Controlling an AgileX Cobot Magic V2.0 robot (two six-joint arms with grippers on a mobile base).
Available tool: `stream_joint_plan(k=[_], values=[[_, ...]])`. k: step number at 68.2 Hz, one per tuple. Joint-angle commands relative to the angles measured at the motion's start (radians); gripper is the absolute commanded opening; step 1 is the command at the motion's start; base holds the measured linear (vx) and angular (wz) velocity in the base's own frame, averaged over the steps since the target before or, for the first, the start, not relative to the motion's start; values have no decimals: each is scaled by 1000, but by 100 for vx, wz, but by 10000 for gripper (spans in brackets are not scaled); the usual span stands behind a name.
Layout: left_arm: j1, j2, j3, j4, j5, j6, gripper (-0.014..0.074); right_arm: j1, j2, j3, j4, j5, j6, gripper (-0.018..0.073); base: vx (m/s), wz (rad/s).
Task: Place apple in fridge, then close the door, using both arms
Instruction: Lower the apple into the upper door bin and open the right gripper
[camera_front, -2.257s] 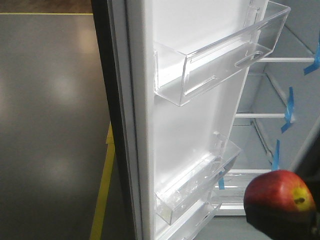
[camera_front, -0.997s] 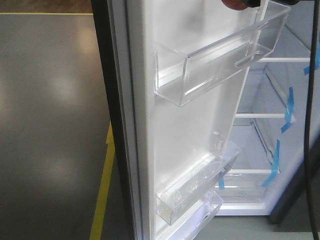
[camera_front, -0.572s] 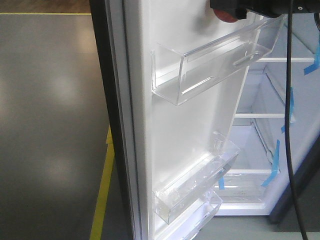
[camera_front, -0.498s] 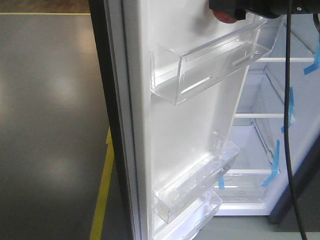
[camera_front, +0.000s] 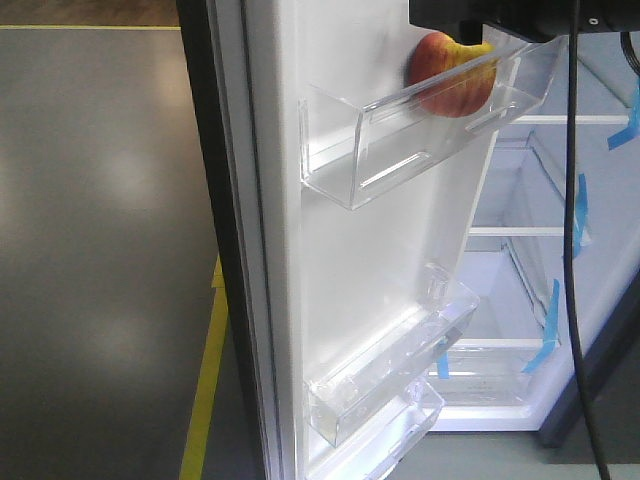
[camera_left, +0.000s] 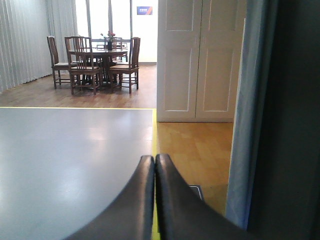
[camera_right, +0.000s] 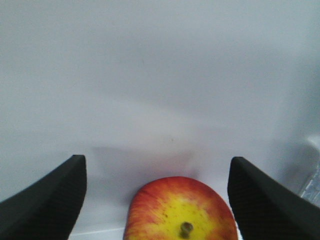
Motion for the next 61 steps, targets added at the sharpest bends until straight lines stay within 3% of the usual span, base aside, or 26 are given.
stream_joint_plan(k=[1,16,37,61], values=[[-7,-14,29,0,-77,-9,-6,0,-58,-34,8,-32,6,566,0,0],[-7,-14,29,0,-77,-9,-6,0,-133,-34,-79,54,61,564,0,0],[-7,-14,29,0,-77,-9,-6,0,-255,-30,-250,262,250,557,0,0],[-7,-14,29,0,-77,-9,-6,0,-424,-30,-351,484,361,471,0,0]])
